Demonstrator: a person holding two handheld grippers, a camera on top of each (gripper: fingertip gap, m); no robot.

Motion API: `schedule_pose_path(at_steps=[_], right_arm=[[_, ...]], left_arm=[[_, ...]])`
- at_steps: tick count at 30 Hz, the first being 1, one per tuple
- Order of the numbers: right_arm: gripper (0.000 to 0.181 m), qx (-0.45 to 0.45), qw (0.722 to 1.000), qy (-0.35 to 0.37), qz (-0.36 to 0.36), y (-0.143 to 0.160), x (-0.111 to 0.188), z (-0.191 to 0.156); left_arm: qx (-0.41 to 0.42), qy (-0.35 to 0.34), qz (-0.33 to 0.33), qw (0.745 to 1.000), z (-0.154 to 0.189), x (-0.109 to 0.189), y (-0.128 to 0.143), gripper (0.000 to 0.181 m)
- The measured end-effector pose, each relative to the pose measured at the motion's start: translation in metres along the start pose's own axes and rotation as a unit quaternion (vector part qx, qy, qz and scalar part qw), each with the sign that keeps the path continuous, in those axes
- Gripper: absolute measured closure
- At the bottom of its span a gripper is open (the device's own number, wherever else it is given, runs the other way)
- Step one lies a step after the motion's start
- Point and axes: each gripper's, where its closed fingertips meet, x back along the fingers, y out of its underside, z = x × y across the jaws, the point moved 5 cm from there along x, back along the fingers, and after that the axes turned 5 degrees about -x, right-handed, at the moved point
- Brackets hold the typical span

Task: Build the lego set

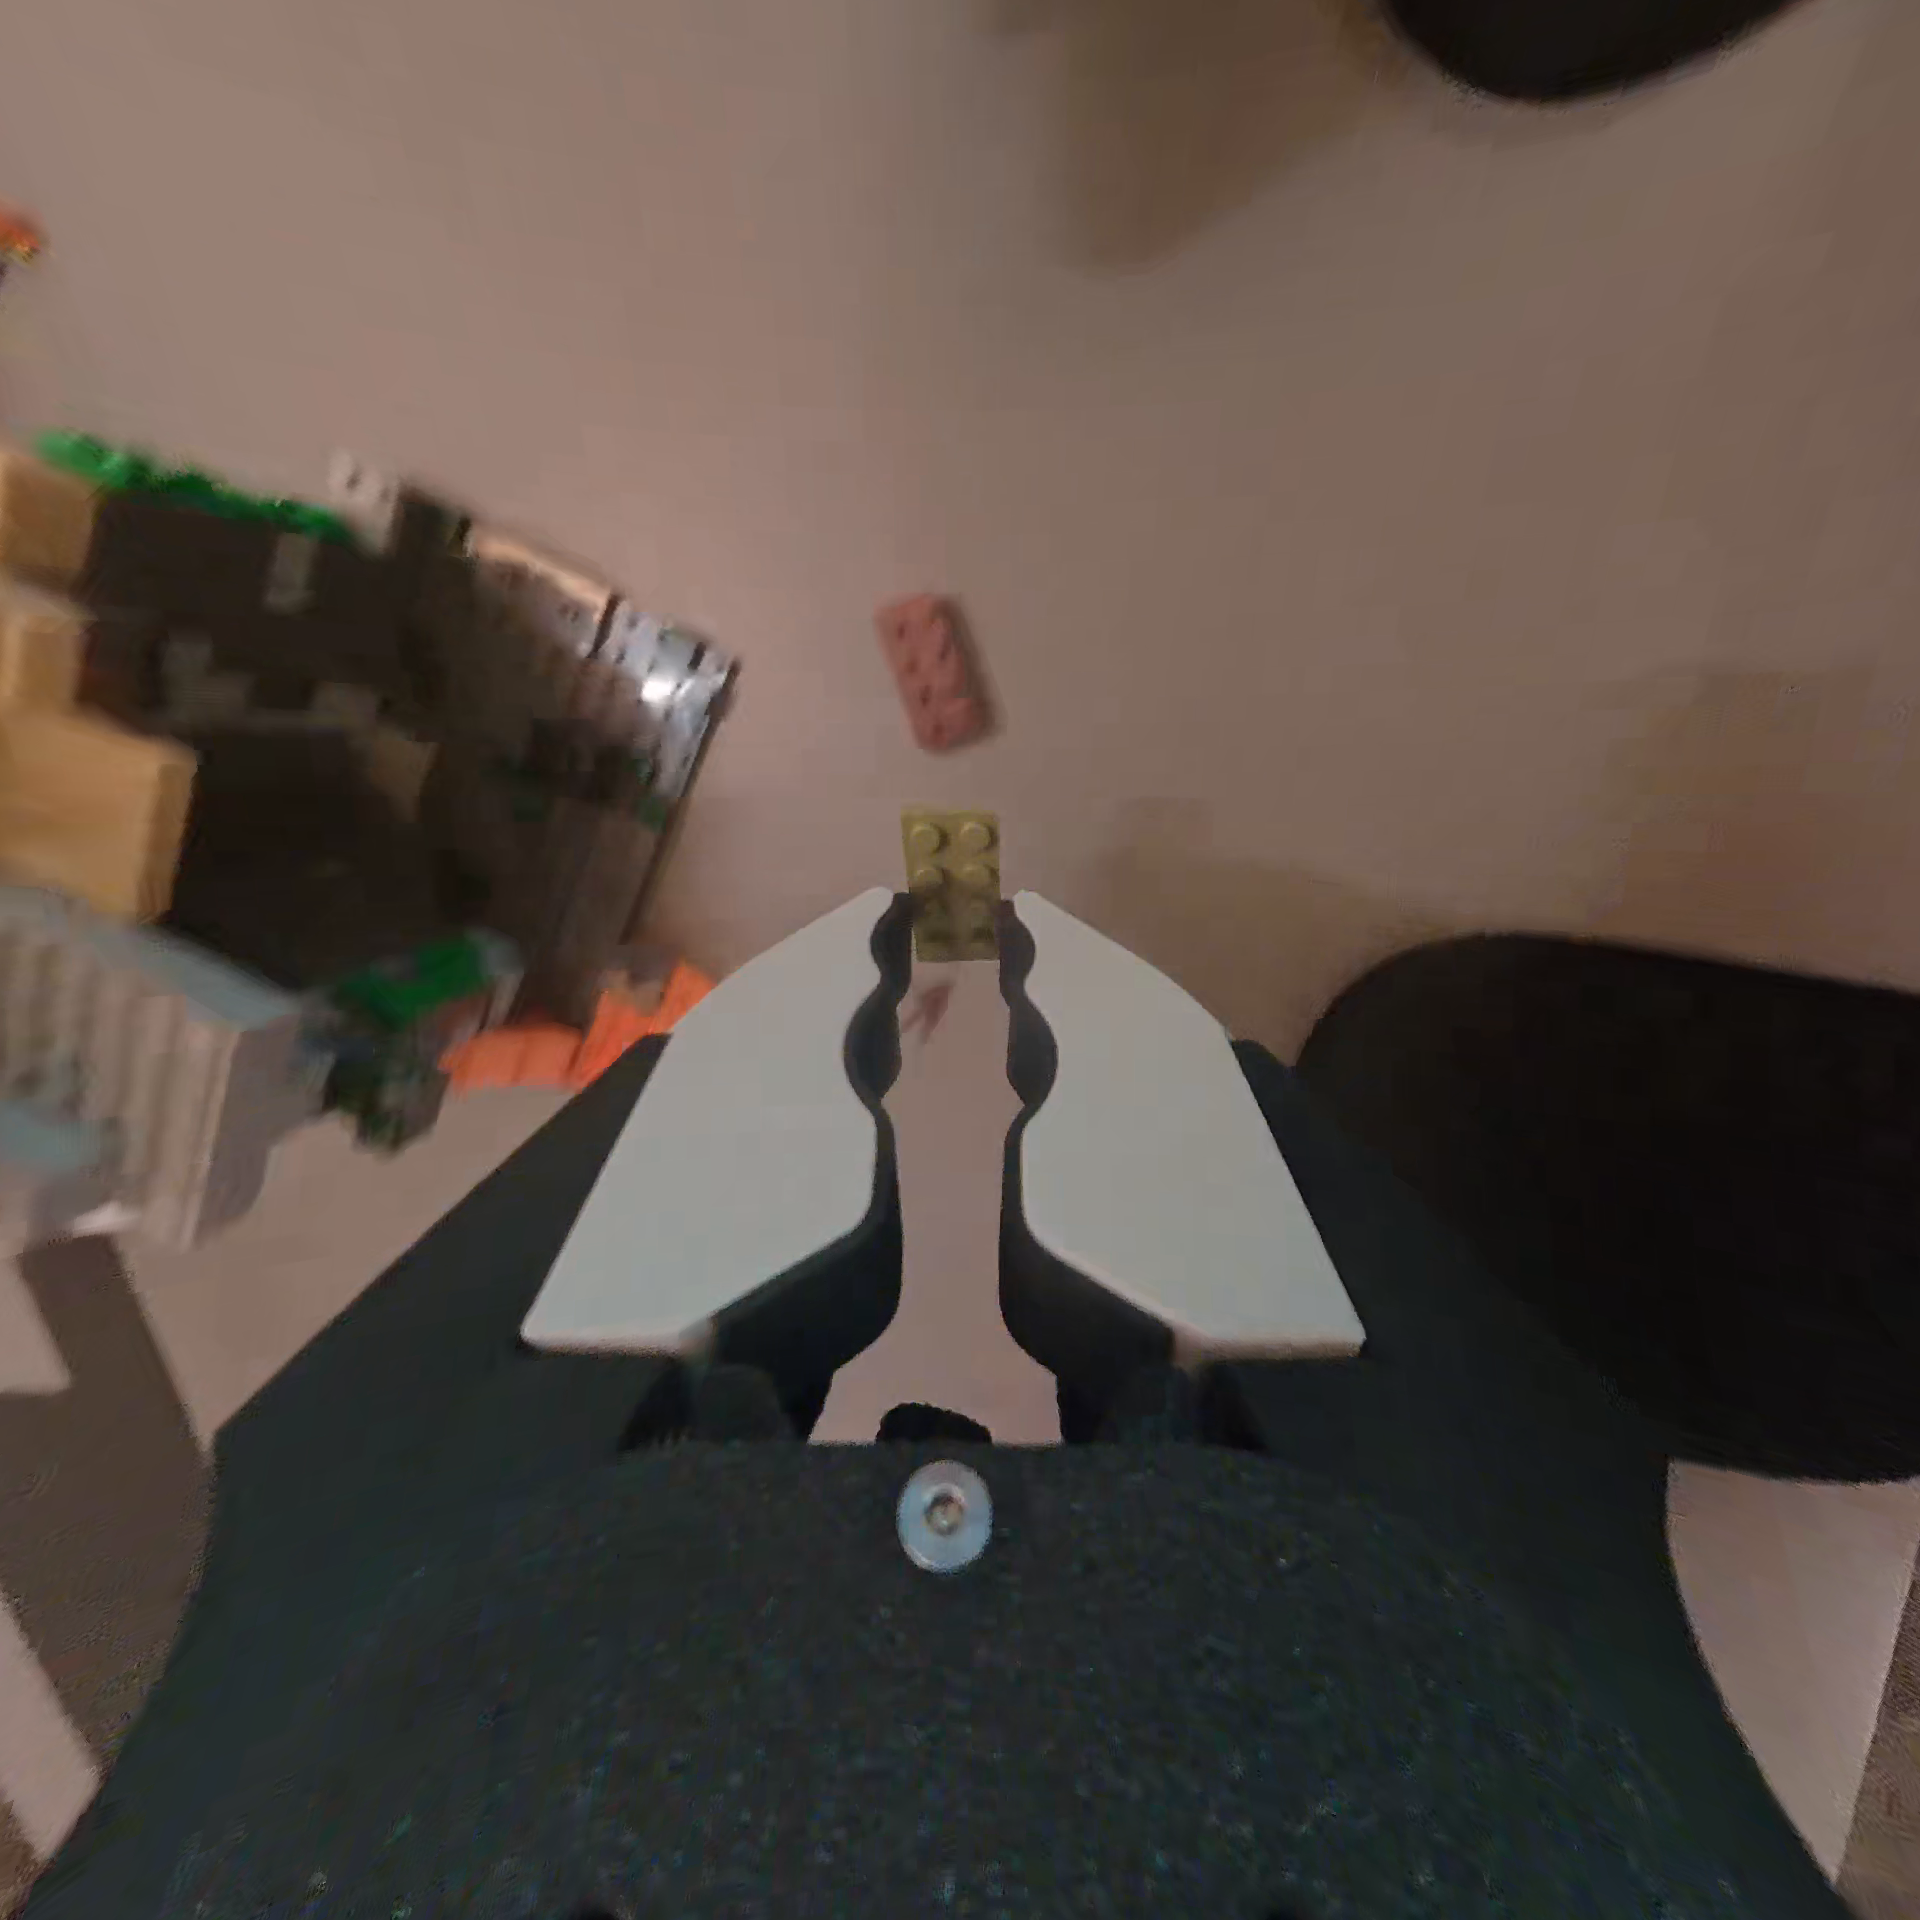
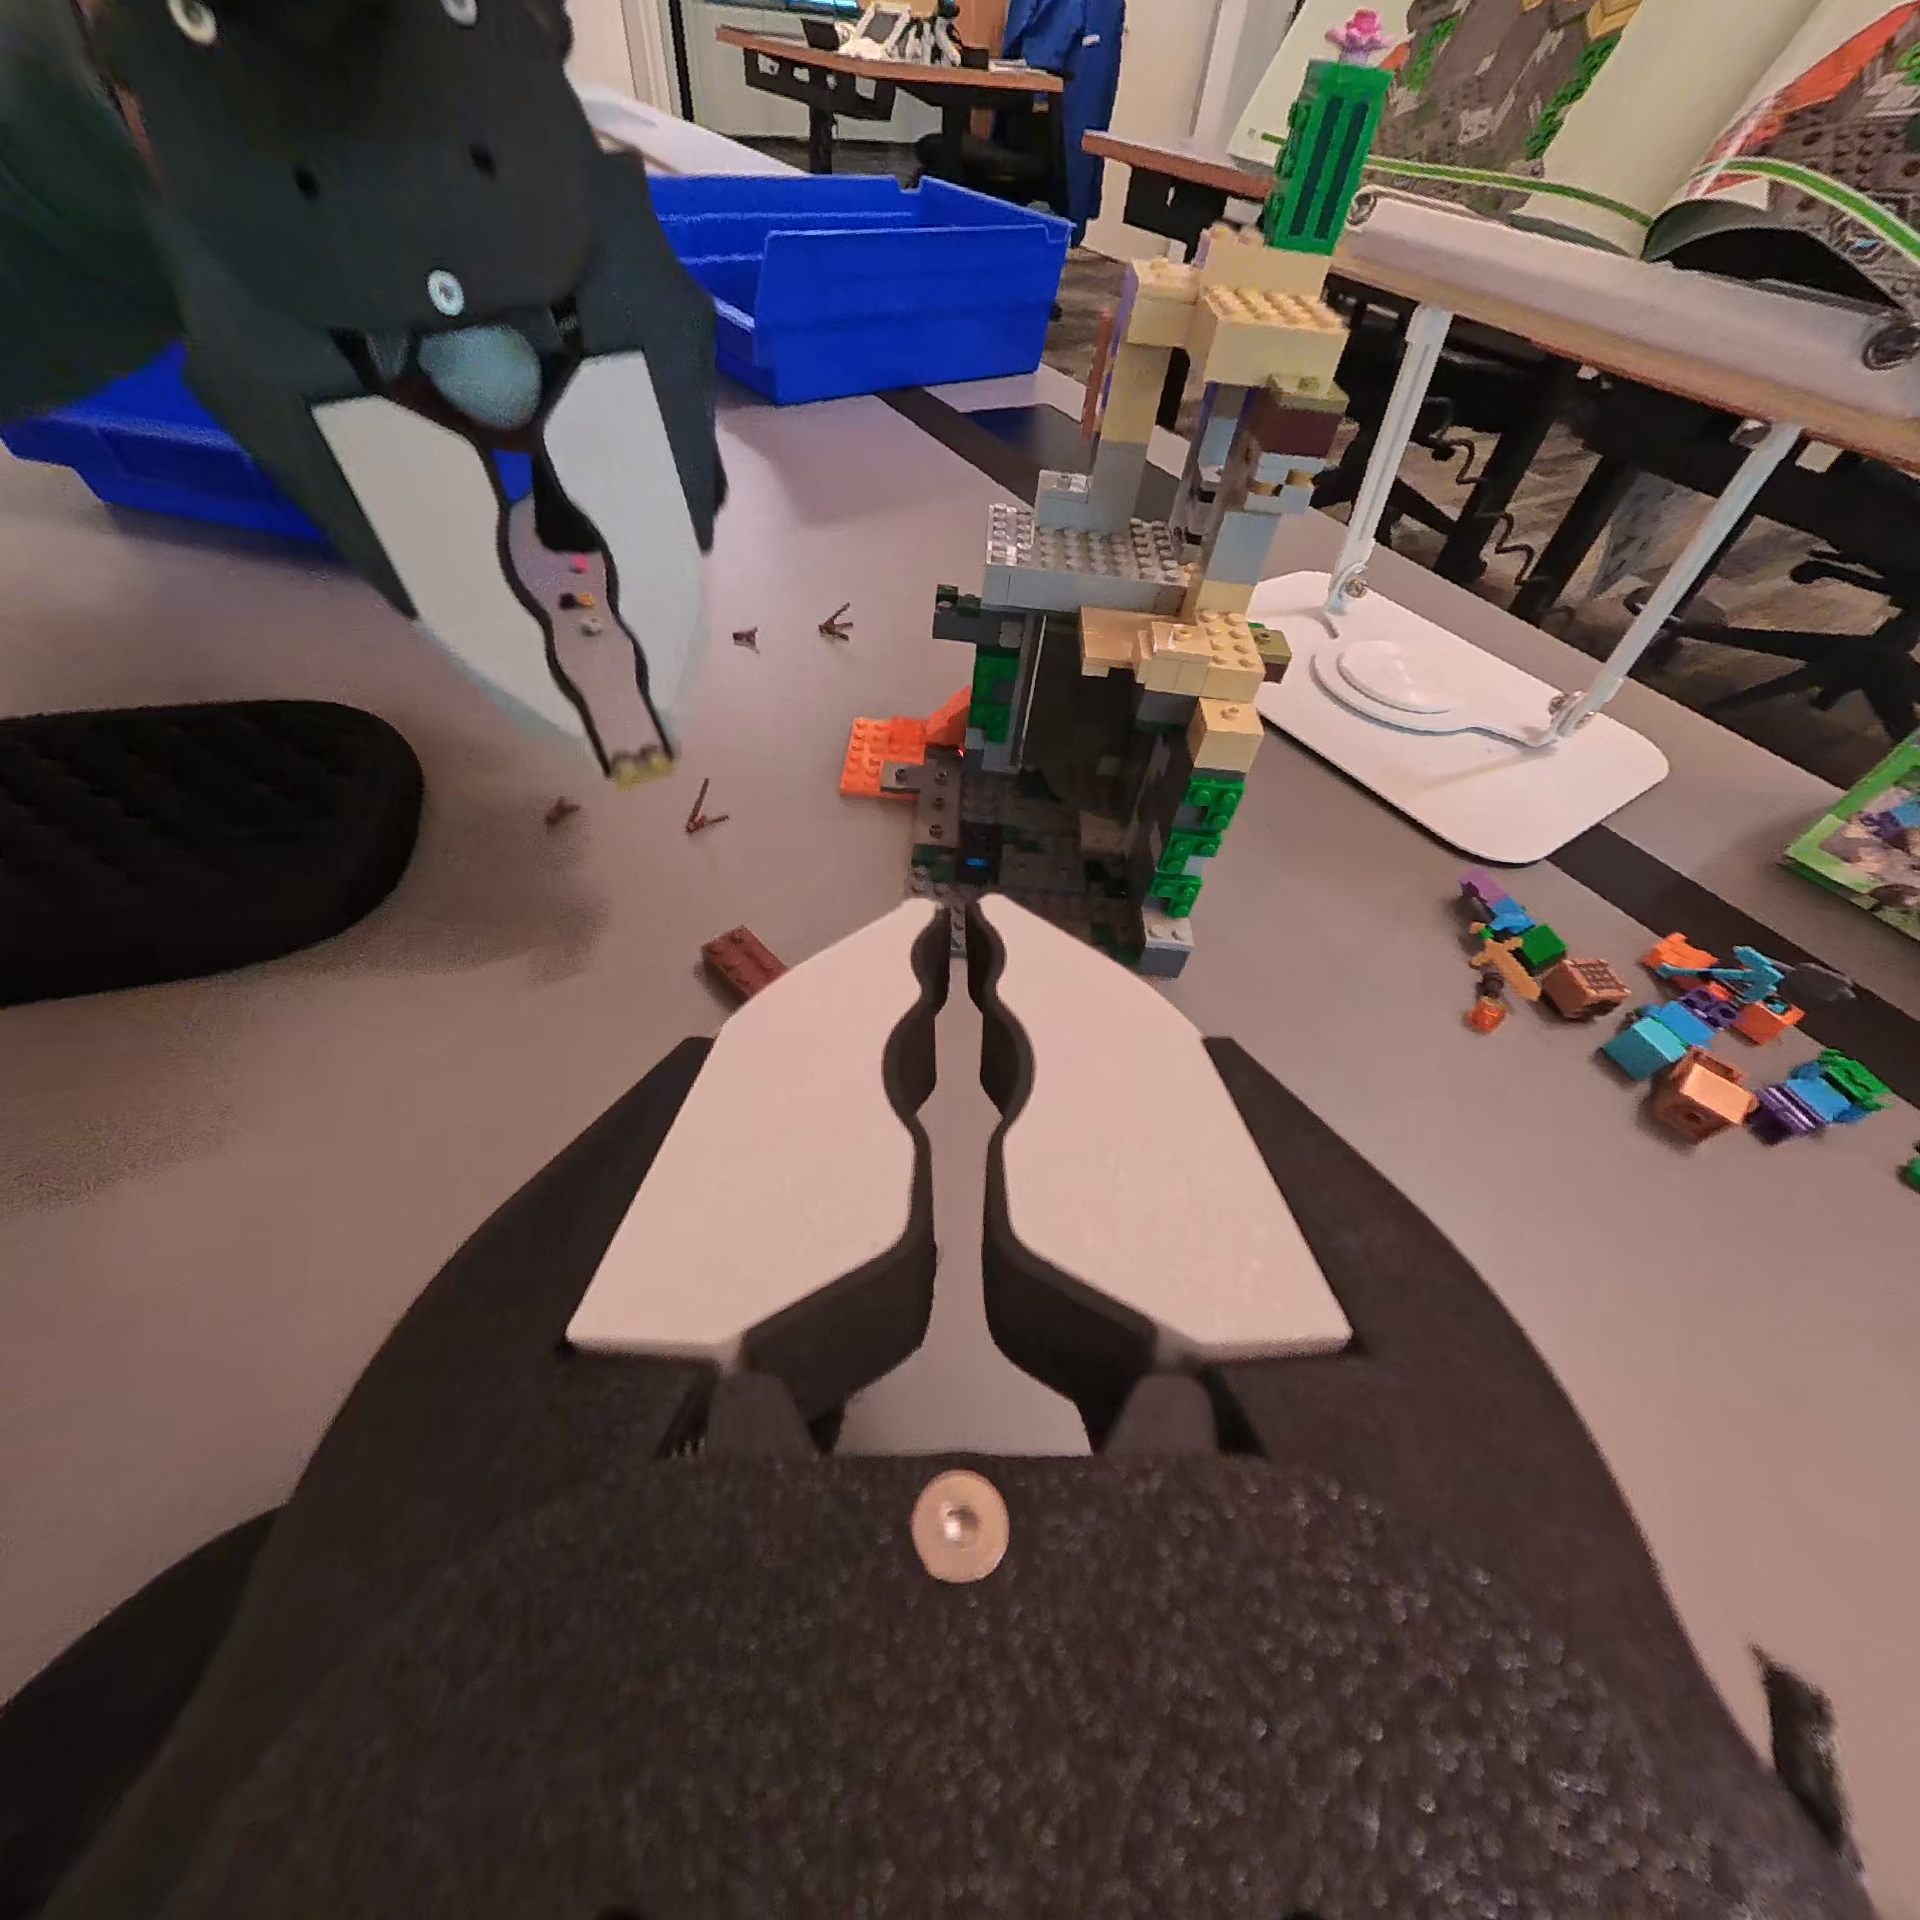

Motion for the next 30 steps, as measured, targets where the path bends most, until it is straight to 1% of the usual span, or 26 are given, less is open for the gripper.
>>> schedule_pose_path(at_steps=[3, 6, 10, 13, 15, 18, 21, 23, 26, 30], right_arm=[[0.179, 0.007, 1.000, 0.007, -0.008, 0.005, 0.002, 0.000], [0.178, 0.004, 1.000, 0.002, -0.014, 0.011, 0.001, 0.000], [0.178, -0.001, 1.000, -0.010, -0.023, 0.017, -0.003, -0.002], [0.178, 0.001, 0.999, -0.020, -0.033, 0.020, -0.006, -0.005], [0.178, 0.003, 0.999, -0.024, -0.041, 0.023, -0.008, -0.007], [0.177, 0.008, 0.998, -0.031, -0.054, 0.026, -0.012, -0.010], [0.176, 0.018, 0.996, -0.038, -0.073, 0.030, -0.016, -0.013], [0.172, 0.028, 0.995, -0.045, -0.089, 0.032, -0.020, -0.016], [0.164, 0.050, 0.989, -0.063, -0.128, 0.036, -0.031, -0.020], [0.160, 0.094, 0.976, -0.102, -0.169, 0.038, -0.052, -0.027]], left_arm=[[-0.008, 0.035, 0.005, 0.999, 0.008, -0.024, -0.019, 0.166], [-0.001, 0.058, 0.006, 0.998, 0.016, -0.044, -0.030, 0.166], [0.009, 0.077, -0.003, 0.997, 0.025, -0.064, -0.033, 0.166], [0.017, 0.085, 0.004, 0.996, 0.029, -0.070, -0.033, 0.166], [0.024, 0.091, 0.014, 0.995, 0.032, -0.070, -0.035, 0.161], [0.026, 0.079, 0.030, 0.996, 0.033, -0.067, -0.035, 0.153], [0.046, 0.064, 0.075, 0.994, 0.034, -0.056, -0.033, 0.152], [0.059, 0.044, 0.104, 0.992, 0.034, -0.044, -0.028, 0.151], [0.094, 0.003, 0.138, 0.986, 0.031, -0.024, -0.010, 0.152], [0.150, -0.061, 0.152, 0.975, 0.027, -0.001, 0.029, 0.152]])
